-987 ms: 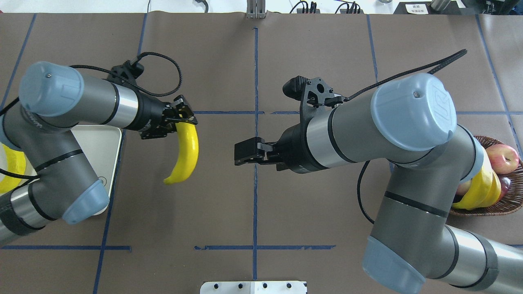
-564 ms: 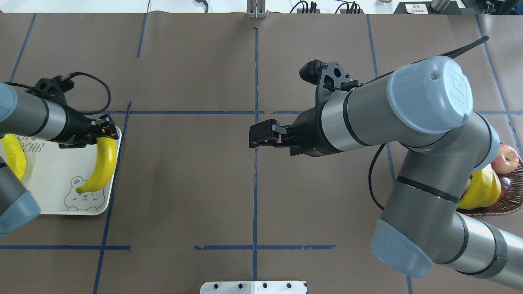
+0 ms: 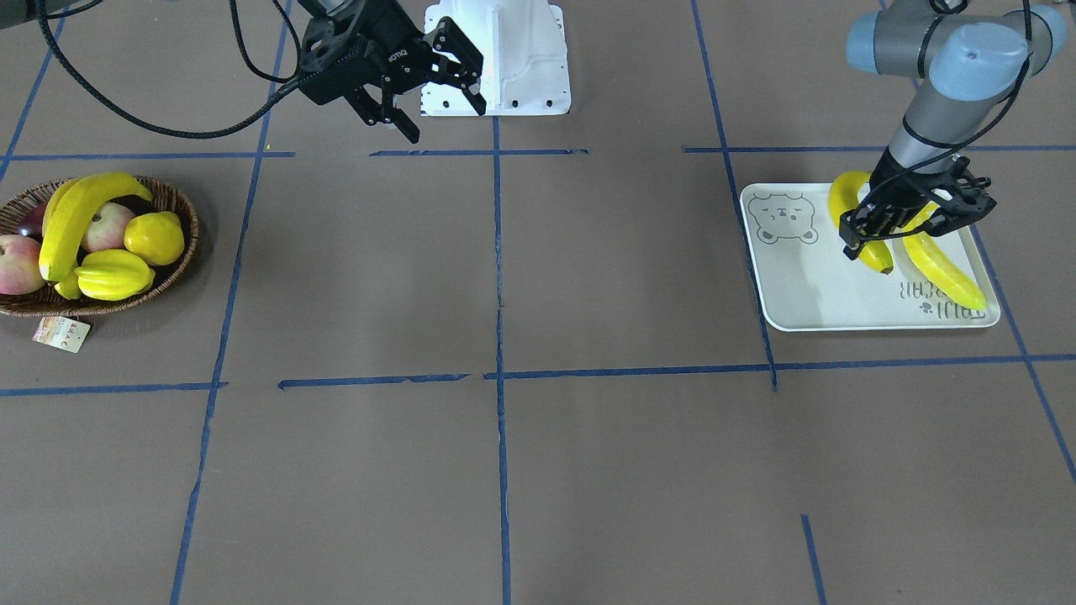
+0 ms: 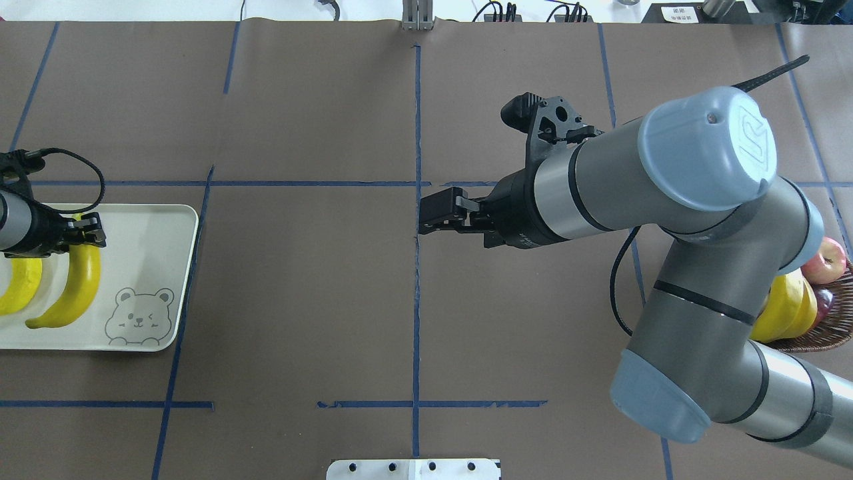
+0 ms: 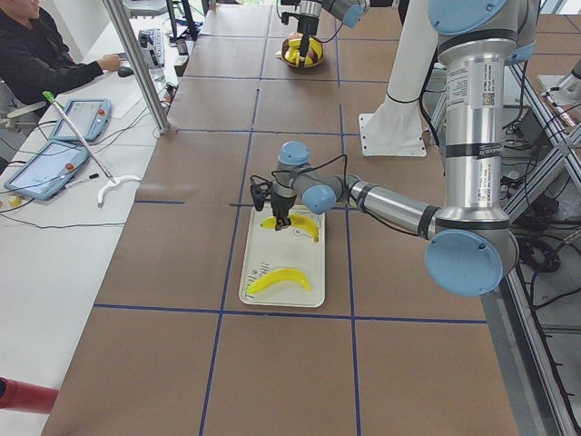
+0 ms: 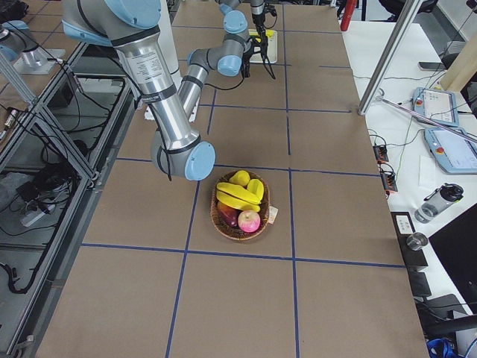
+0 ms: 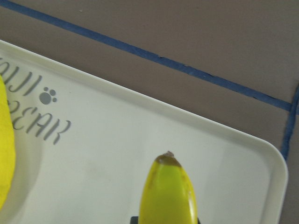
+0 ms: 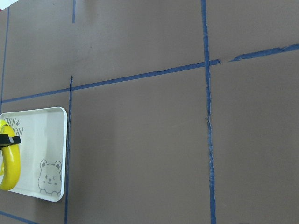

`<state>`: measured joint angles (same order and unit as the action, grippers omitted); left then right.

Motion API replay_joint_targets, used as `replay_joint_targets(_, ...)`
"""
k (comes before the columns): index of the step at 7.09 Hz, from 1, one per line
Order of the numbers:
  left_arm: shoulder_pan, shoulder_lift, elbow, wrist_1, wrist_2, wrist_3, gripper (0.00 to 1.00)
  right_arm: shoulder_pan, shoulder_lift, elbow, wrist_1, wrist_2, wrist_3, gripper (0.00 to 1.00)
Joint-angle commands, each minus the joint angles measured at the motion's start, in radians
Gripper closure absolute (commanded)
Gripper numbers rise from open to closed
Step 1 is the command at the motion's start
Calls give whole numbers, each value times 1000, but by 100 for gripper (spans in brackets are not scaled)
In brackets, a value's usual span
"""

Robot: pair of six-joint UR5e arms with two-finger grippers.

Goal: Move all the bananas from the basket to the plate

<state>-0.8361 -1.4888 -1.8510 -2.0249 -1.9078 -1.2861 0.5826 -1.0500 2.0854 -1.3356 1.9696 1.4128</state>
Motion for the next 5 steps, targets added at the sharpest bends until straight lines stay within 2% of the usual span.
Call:
replay_joint_targets(1, -1, 5, 38, -5, 26, 25, 100, 0, -1, -1, -1, 0, 0, 0)
replay_joint_targets(2, -1, 7, 48, -3, 36, 33, 94, 0, -1, -1, -1, 0, 0, 0)
replay_joint_targets(3, 5, 5, 84, -11, 61, 40, 26, 2, -1, -1, -1, 0, 2, 0)
replay_joint_targets(4, 2, 2, 90, -15, 64, 110, 1, 3, -1, -1, -1, 0, 0, 0)
replay_joint_targets(5, 2, 2, 73, -17, 62, 119, 0, 9, -1, -1, -1, 0, 0, 0)
